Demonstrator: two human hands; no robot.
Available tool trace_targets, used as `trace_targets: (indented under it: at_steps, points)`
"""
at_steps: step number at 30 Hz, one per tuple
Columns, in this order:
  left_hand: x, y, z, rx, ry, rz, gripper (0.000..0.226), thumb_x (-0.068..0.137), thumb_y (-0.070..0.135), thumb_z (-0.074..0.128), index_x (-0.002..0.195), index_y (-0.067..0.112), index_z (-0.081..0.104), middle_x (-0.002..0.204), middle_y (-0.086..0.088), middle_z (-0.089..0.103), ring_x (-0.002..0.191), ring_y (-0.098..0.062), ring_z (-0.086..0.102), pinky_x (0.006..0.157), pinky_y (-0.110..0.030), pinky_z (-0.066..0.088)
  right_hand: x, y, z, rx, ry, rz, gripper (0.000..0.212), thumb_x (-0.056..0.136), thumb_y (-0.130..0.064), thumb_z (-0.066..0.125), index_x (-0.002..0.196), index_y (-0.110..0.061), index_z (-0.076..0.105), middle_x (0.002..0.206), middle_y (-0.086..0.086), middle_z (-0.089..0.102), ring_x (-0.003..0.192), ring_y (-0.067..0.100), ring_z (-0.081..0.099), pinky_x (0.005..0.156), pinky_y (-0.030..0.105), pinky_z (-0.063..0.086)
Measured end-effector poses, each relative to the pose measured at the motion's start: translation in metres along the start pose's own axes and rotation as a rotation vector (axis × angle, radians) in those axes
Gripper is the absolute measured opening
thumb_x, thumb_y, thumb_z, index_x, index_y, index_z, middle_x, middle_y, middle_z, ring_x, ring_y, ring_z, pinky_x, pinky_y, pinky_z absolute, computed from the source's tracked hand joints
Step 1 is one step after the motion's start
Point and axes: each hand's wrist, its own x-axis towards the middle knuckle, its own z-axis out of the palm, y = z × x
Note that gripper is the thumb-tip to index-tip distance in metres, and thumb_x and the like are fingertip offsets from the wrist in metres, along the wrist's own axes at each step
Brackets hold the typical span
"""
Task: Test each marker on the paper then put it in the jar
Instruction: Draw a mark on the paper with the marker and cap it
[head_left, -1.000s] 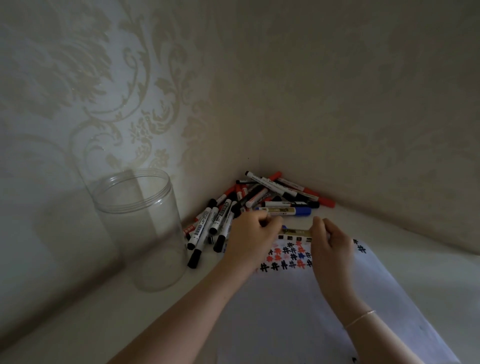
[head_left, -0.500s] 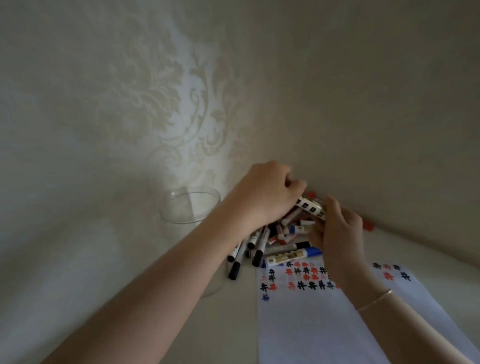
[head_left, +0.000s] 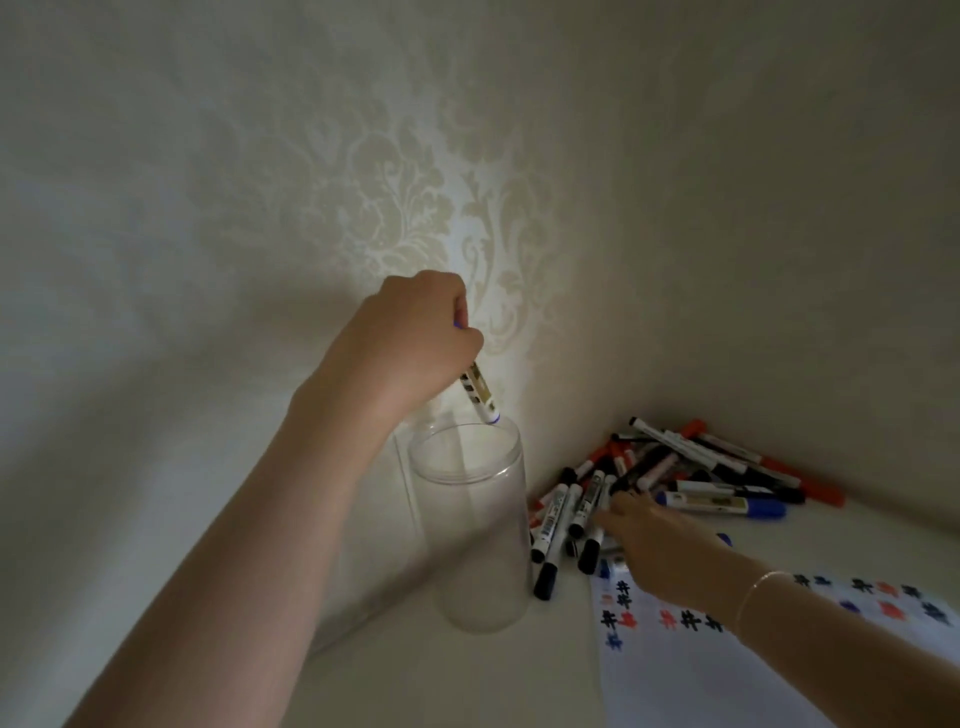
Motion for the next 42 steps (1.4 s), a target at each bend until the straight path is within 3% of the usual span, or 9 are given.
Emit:
trace_targets:
  at_steps: [8,12,17,21,27,30,34,38,42]
  points:
    - [0.019,0.0,0.057,0.139,-0.54,-0.064,0.012,0.081,0.003,0.061,0.091,0.003,0.067,0.077,-0.009,0.074,0.072,-0.019,0.072,0.075,-0.034,0.059,0.021,-0.015,-0.002,-0.33,0.058,-0.154,0.041,0.09,0.001,0.05,0.13,-0.006,0.049,0.142,0.018,0.038,0.113,0.032,0.054,0.087,0.041,0.047]
    - [0.019,-0.01,0.076,0.188,-0.702,-0.079,0.02,0.073,0.019,0.077,0.091,0.011,0.073,0.082,-0.005,0.075,0.078,-0.02,0.072,0.081,-0.036,0.058,0.021,-0.009,0.0,-0.344,0.18,-0.251,0.038,0.039,-0.012,0.091,0.073,-0.015,0.073,0.074,0.004,0.068,0.051,0.017,0.062,0.042,0.024,0.048]
    - [0.009,-0.009,0.061,0.21,-0.498,-0.114,0.022,0.087,0.031,0.062,0.095,0.012,0.068,0.09,-0.007,0.071,0.082,-0.023,0.068,0.078,-0.035,0.055,0.004,0.002,-0.023,0.303,0.494,0.063,0.01,0.094,-0.023,0.052,0.103,-0.019,0.051,0.084,-0.003,0.059,0.059,0.011,0.056,0.048,0.022,0.039]
    - [-0.022,0.032,0.05,0.074,-0.179,0.142,0.017,0.096,0.032,0.048,0.099,0.023,0.062,0.096,0.004,0.066,0.075,-0.014,0.065,0.073,-0.03,0.054,-0.013,0.008,-0.042,1.209,0.74,0.333,0.004,0.097,-0.016,0.044,0.094,-0.018,0.045,0.071,0.021,0.058,0.055,0.023,0.056,0.05,0.037,0.051]
    - [-0.057,0.063,0.13,-0.091,-0.495,0.36,0.04,0.098,0.037,0.047,0.132,0.017,0.04,0.124,-0.001,0.05,0.102,-0.018,0.055,0.081,-0.029,0.046,-0.044,0.009,-0.058,1.783,0.824,0.426,0.006,0.091,-0.003,0.054,0.093,-0.009,0.056,0.076,0.013,0.059,0.058,0.019,0.059,0.05,0.029,0.051]
    - [-0.062,0.064,0.157,-0.376,-0.551,0.316,0.03,0.102,0.033,0.039,0.125,0.016,0.048,0.096,-0.001,0.061,0.075,-0.01,0.059,0.063,-0.02,0.044,-0.052,0.013,-0.056,1.846,0.72,0.394,0.016,0.085,0.0,0.062,0.076,-0.007,0.05,0.061,0.01,0.051,0.04,0.013,0.046,0.039,0.02,0.038]
    - [-0.062,0.055,0.165,-0.564,-0.614,0.322,0.029,0.103,0.033,0.035,0.13,0.026,0.045,0.08,0.006,0.062,0.064,-0.012,0.059,0.063,-0.026,0.05,-0.05,0.019,-0.055,1.809,0.516,0.401,0.027,0.077,-0.002,0.071,0.068,-0.008,0.046,0.058,0.011,0.045,0.042,0.015,0.036,0.038,0.022,0.033]
    - [-0.059,0.045,0.169,-0.646,-0.636,0.147,0.023,0.101,0.036,0.041,0.098,0.018,0.054,0.068,0.003,0.061,0.054,-0.012,0.057,0.064,-0.035,0.055,-0.049,0.013,-0.053,1.783,0.565,0.42,0.039,0.077,0.001,0.072,0.107,-0.008,0.049,0.088,0.017,0.063,0.06,0.017,0.061,0.054,0.026,0.053]
    - [-0.055,0.041,0.164,-0.739,-0.69,0.02,0.03,0.097,0.034,0.05,0.081,0.01,0.058,0.055,0.002,0.056,0.045,-0.009,0.049,0.053,-0.027,0.043,-0.051,0.018,-0.031,0.295,0.621,0.195,0.045,0.08,-0.006,0.063,0.118,-0.026,0.051,0.094,-0.005,0.053,0.069,0.011,0.057,0.053,0.022,0.045]
